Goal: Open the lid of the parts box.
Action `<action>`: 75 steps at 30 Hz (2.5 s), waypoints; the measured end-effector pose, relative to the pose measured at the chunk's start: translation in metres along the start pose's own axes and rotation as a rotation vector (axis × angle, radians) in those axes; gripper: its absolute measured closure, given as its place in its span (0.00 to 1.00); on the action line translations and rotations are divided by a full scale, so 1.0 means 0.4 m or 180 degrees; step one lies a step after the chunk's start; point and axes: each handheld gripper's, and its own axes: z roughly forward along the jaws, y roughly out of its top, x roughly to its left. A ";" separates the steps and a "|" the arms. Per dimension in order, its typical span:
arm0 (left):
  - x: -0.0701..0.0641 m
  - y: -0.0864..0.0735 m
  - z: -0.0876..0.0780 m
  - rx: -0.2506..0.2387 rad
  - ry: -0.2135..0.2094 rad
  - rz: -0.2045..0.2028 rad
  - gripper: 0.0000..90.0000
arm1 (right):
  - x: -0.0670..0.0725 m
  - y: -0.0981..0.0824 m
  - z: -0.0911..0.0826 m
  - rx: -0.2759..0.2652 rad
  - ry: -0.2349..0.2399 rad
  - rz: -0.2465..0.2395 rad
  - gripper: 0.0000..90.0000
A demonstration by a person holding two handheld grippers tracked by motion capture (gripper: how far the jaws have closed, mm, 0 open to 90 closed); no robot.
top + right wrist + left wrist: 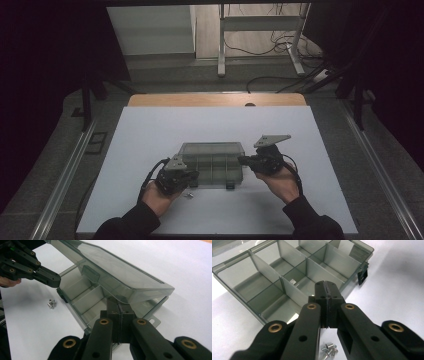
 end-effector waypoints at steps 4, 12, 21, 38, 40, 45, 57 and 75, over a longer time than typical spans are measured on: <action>0.002 0.002 0.014 0.0017 0.0007 0.0000 1.00 | -0.004 0.005 0.003 -0.0021 -0.0012 0.0001 0.99; 0.002 0.002 0.037 0.0068 0.0045 0.0022 1.00 | -0.014 0.016 0.008 -0.0045 -0.0046 -0.0017 0.99; -0.005 0.001 0.044 0.0091 0.0043 0.0073 1.00 | -0.027 0.028 0.013 -0.0082 -0.0071 -0.0001 0.99; -0.002 -0.004 0.046 0.0055 0.0023 0.0085 1.00 | -0.063 0.052 0.049 -0.0113 -0.0099 0.0046 0.99; -0.002 -0.004 0.046 0.0052 0.0026 0.0087 1.00 | -0.067 0.054 0.052 -0.0110 -0.0106 0.0059 0.99; -0.003 -0.004 0.046 0.0050 0.0029 0.0099 1.00 | -0.079 0.058 0.062 -0.0120 -0.0125 0.0069 0.99; 0.000 -0.005 0.046 0.0047 0.0002 0.0114 0.99 | -0.101 0.067 0.083 -0.0126 -0.0174 0.0081 0.99; 0.003 -0.006 0.047 0.0036 -0.0037 0.0087 0.99 | -0.134 0.070 0.110 -0.0118 -0.0249 0.0143 0.99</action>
